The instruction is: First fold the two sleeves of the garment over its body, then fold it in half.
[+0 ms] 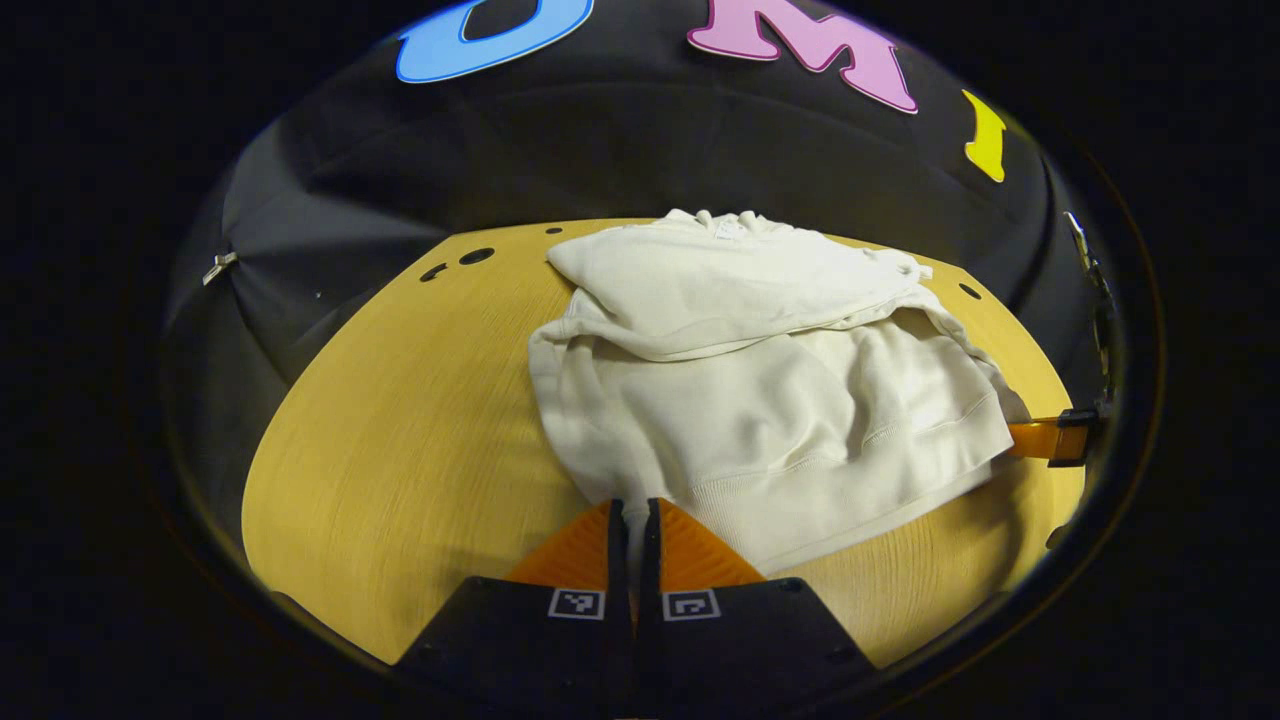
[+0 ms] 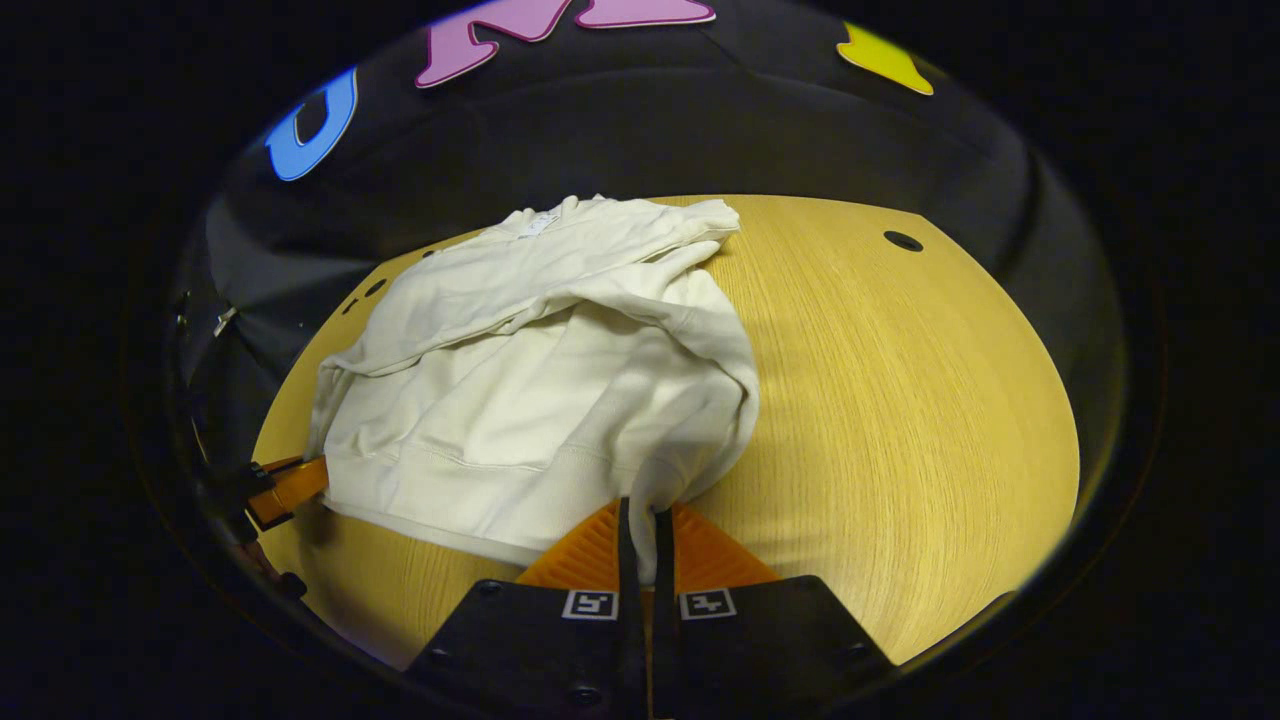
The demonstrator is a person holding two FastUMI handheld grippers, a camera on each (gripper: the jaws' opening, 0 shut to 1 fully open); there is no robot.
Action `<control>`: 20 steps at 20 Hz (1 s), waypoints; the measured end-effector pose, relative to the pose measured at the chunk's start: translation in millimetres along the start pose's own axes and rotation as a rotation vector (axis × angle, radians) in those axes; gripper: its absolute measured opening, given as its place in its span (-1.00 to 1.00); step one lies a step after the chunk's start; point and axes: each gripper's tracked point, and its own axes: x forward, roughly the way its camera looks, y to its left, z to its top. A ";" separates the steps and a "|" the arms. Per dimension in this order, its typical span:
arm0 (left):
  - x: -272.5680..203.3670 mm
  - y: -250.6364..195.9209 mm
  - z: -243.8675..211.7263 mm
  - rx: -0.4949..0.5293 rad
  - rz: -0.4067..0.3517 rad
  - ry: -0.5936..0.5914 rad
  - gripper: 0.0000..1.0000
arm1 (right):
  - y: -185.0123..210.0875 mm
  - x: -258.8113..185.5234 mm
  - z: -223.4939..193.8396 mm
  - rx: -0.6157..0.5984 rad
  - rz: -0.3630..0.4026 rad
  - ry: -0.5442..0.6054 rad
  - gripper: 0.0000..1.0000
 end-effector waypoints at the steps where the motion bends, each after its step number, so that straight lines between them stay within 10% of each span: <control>1: -3.1 2.0 3.2 0.011 0.011 0.000 -0.87 | 0.4 -0.8 0.8 -0.007 0.002 0.001 -0.85; 20: -7.4 -5.9 138.6 0.006 -0.024 -0.194 -0.88 | 38.6 8.5 129.6 -0.065 0.137 -0.197 -0.85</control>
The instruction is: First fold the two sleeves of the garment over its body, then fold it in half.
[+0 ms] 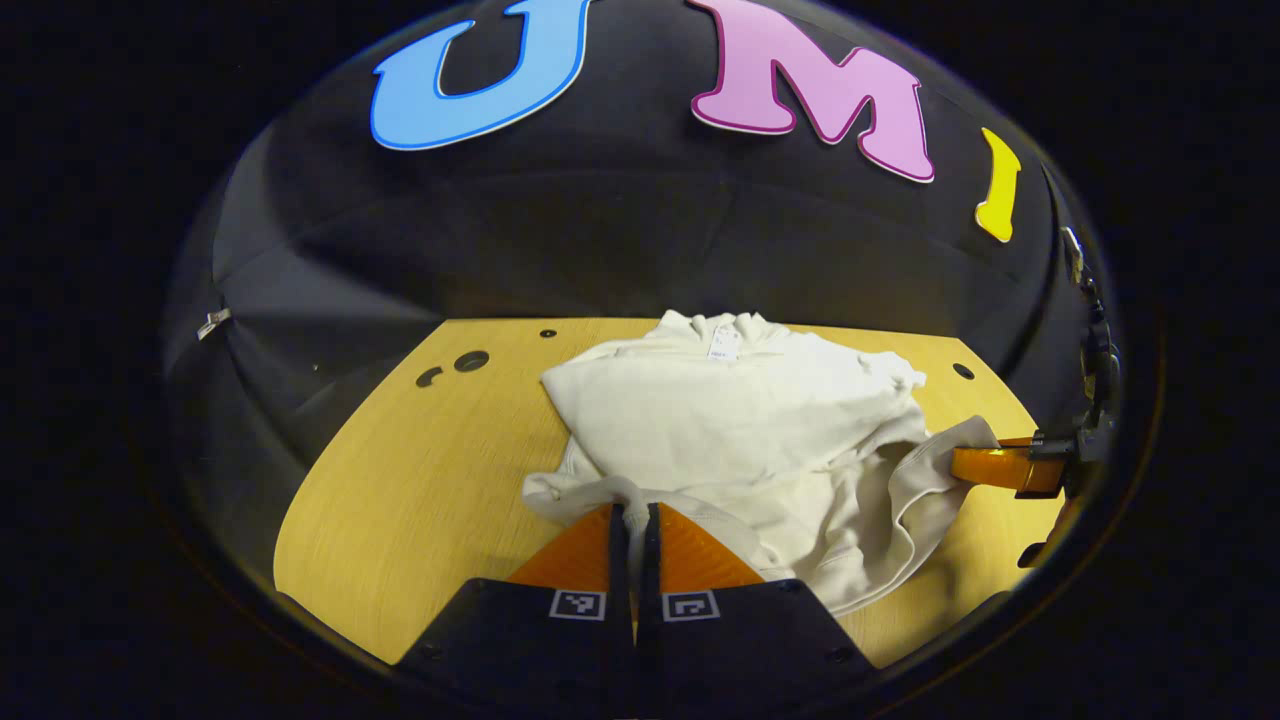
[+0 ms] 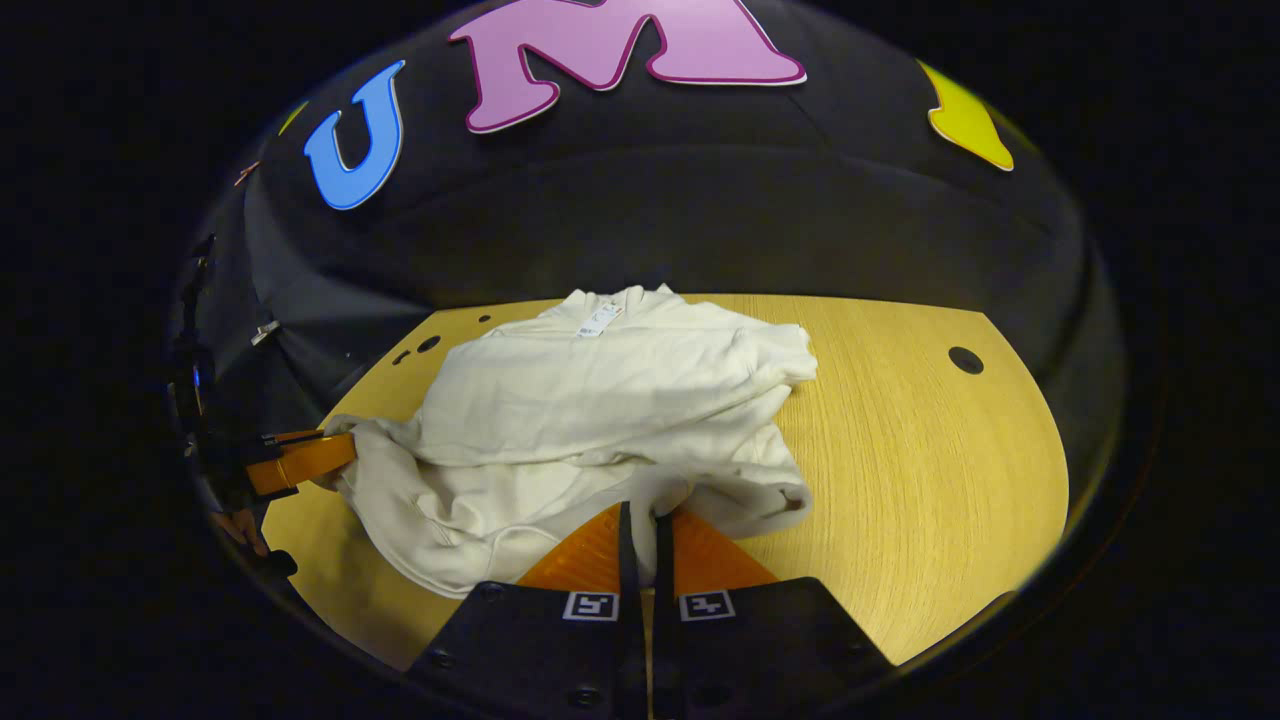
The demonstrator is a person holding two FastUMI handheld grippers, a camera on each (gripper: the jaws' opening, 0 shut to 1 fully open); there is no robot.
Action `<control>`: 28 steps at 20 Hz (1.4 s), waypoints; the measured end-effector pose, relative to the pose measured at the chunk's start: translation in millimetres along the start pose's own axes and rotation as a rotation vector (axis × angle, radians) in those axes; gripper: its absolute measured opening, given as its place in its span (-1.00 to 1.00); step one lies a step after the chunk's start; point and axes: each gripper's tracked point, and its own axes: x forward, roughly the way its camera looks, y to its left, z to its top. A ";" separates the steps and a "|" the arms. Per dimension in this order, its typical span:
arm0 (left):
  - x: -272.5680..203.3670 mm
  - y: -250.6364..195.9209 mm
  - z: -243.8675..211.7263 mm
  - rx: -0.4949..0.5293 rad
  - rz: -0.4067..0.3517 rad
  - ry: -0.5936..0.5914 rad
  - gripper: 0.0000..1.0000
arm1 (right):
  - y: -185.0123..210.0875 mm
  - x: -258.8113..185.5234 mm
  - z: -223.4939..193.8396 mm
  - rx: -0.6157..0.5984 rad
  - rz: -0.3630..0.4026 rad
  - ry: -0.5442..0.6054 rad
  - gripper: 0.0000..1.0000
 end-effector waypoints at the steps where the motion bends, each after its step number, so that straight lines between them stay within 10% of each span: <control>1: 3.8 3.5 9.0 0.007 0.013 -0.008 -0.88 | -2.5 2.1 7.0 0.003 -0.005 -0.013 -0.85; 17: 86.4 22.6 134.7 -0.054 0.051 -0.138 -0.88 | -23.3 83.2 152.8 0.012 -0.060 -0.239 -0.87; 28: 195.7 48.4 130.1 -0.084 0.060 -0.138 -0.88 | -56.5 168.4 164.3 0.010 -0.164 -0.306 -0.87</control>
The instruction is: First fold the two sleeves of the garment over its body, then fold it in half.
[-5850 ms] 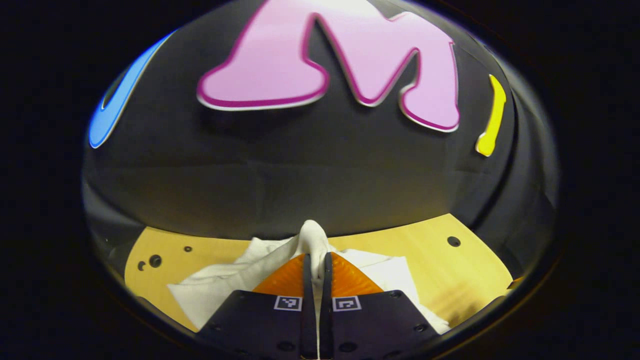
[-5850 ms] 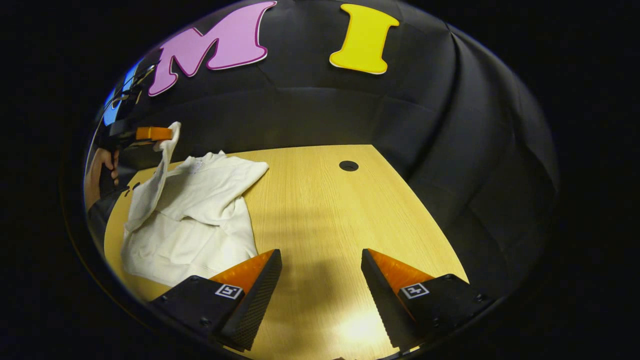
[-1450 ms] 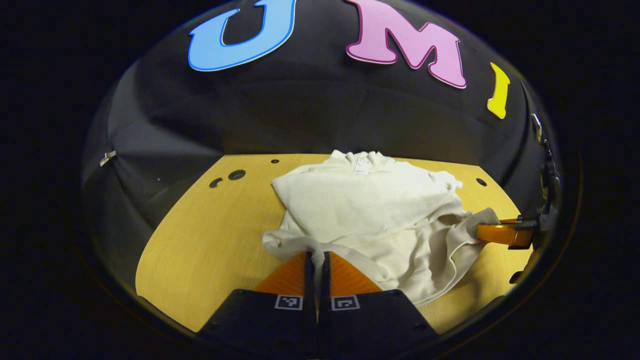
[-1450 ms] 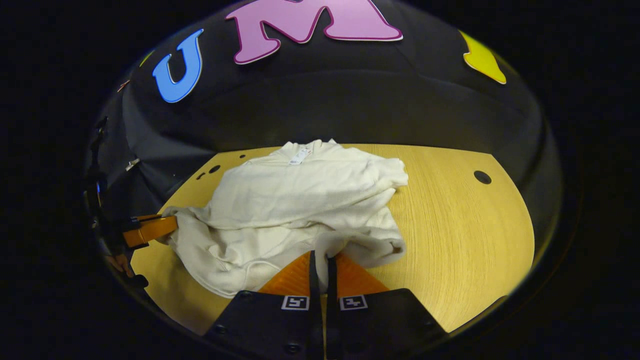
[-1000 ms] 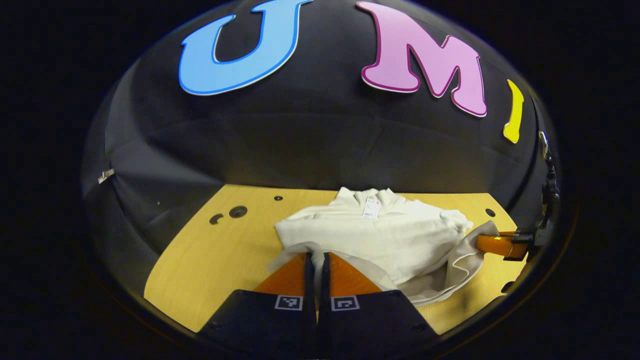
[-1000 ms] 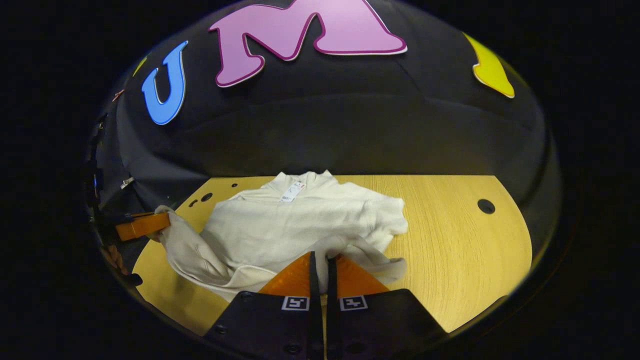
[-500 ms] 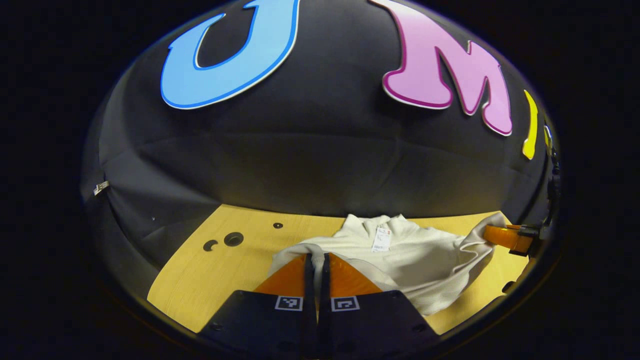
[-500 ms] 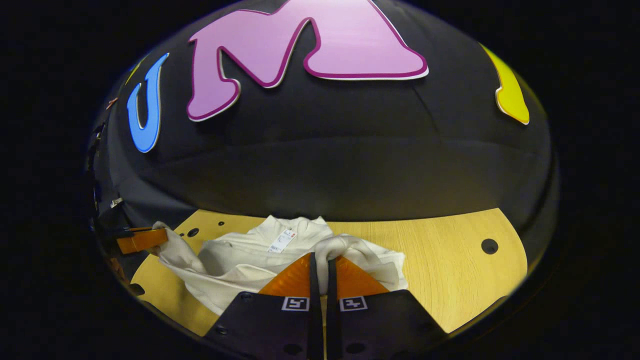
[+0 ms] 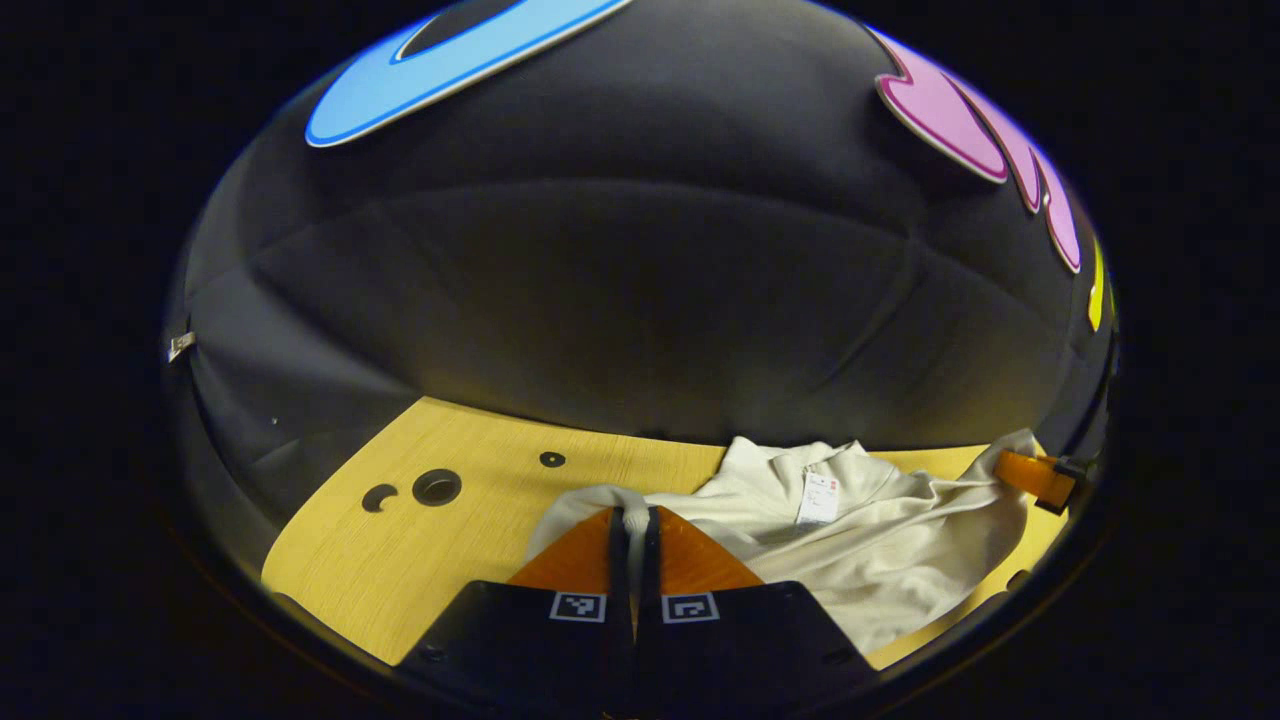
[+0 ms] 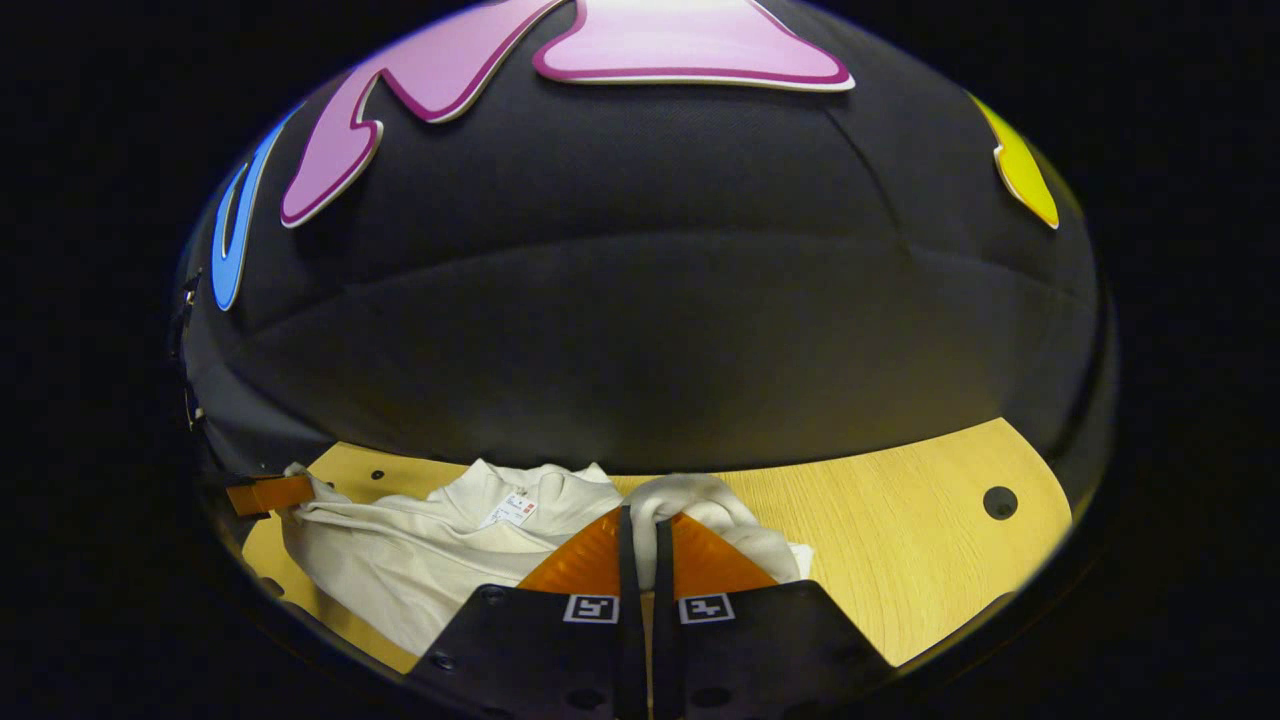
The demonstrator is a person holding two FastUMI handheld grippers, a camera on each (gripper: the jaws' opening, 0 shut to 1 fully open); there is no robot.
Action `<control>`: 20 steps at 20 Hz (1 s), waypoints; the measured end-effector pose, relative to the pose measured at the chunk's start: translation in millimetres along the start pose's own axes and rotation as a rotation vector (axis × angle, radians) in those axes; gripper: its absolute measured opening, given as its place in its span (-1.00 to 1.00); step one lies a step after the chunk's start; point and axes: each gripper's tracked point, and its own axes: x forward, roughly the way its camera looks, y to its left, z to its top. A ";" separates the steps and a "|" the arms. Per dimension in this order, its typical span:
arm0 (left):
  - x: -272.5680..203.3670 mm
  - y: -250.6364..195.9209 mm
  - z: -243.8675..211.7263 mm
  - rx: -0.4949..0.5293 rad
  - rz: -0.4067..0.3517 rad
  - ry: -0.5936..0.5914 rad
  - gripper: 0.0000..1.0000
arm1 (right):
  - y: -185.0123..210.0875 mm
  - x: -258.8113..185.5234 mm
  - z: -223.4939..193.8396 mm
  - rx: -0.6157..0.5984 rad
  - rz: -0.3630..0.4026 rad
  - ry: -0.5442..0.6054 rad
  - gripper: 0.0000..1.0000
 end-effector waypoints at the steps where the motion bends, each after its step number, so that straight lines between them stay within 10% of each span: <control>1: 8.0 -1.5 -1.7 0.011 -0.001 -0.004 -0.88 | -0.2 4.3 -4.3 -0.007 -0.006 0.002 -0.86; 7: 23.4 -4.1 -12.5 0.095 0.021 0.012 -0.77 | -6.0 8.1 -26.7 0.008 -0.019 0.056 -0.51; 10: 10.4 -7.4 2.7 0.038 0.004 -0.028 -0.26 | -7.2 -0.3 -18.8 0.029 -0.009 0.050 -0.30; 14: -17.9 5.4 32.7 0.037 0.023 -0.085 0.71 | -12.7 -20.3 2.5 0.055 -0.034 0.011 0.87; 20: -78.2 12.1 57.4 -0.011 0.007 -0.122 0.96 | -4.0 -64.0 30.9 0.031 -0.033 -0.008 0.96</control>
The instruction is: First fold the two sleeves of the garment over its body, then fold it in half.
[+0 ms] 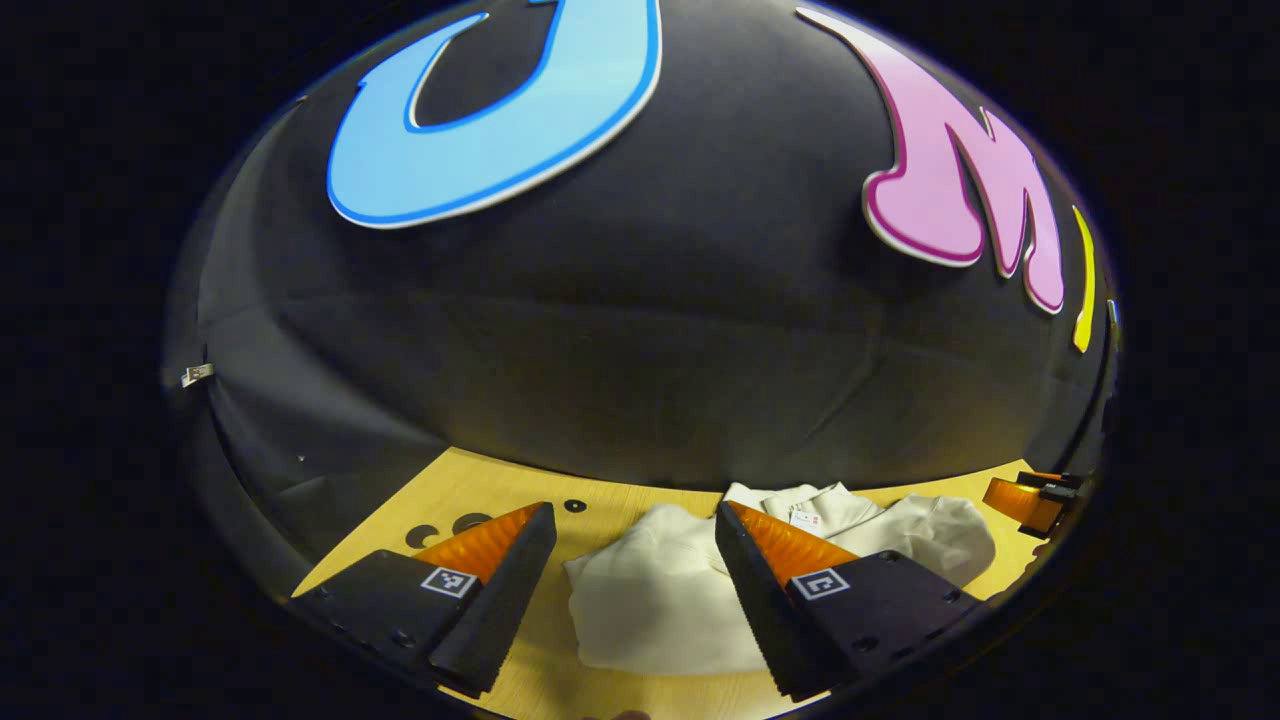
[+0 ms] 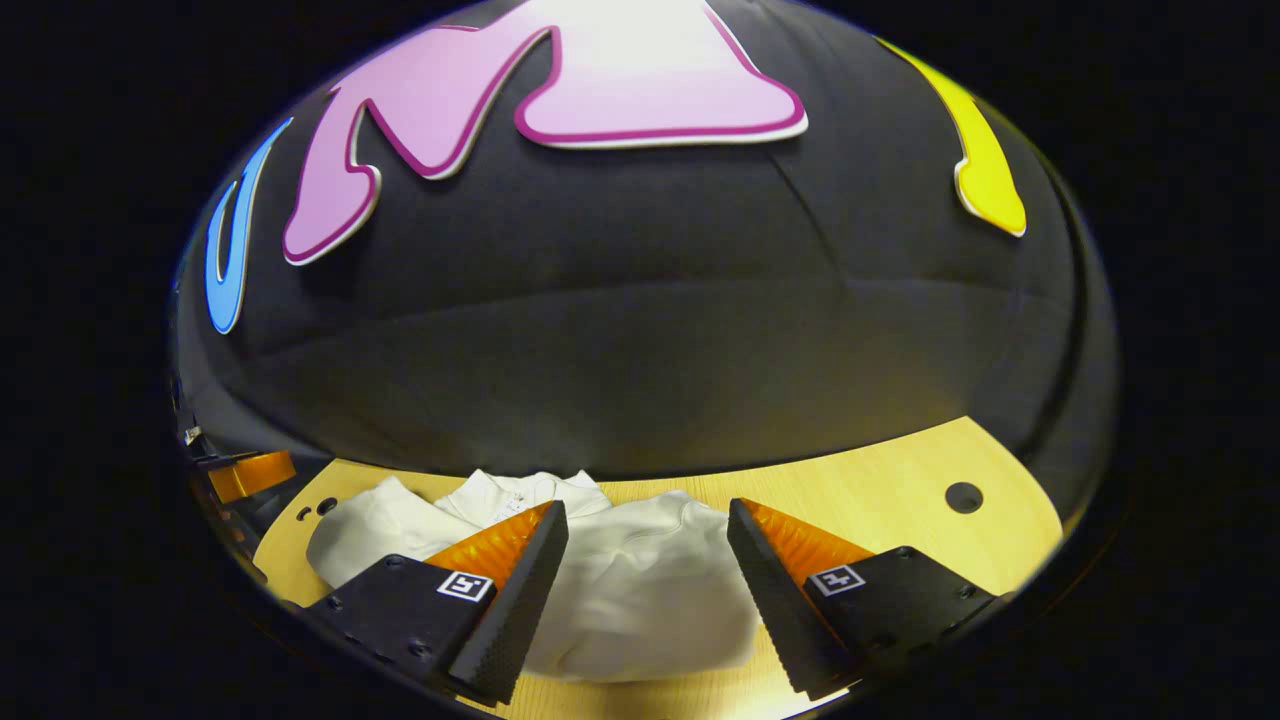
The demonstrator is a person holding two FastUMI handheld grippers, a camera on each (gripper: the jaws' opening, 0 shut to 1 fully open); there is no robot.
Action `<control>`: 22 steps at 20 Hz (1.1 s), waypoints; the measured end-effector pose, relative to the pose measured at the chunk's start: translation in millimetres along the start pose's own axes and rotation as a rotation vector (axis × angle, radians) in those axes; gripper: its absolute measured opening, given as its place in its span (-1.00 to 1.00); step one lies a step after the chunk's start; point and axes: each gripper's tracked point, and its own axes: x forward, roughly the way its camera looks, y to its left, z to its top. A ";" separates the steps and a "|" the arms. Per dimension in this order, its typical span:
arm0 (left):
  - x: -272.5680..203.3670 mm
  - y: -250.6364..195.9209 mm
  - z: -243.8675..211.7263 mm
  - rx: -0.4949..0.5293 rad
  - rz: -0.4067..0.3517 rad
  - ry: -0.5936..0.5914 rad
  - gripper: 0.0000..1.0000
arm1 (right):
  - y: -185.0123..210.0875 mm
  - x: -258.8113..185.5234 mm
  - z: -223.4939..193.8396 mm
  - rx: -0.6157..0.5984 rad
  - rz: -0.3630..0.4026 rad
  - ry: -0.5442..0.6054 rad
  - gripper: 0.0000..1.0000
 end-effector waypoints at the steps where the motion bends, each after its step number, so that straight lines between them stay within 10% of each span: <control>1: -12.2 -1.5 0.0 -0.010 -0.009 0.006 0.96 | 1.4 -7.9 7.8 -0.017 0.002 -0.008 0.97; 12: -194.5 -9.2 54.1 0.030 -0.077 -0.127 0.95 | -0.6 -196.6 105.5 -0.111 -0.075 -0.209 0.96; 22: -386.9 -14.4 59.7 -0.037 -0.144 -0.251 0.94 | -1.1 -377.5 98.3 0.024 -0.086 -0.257 0.96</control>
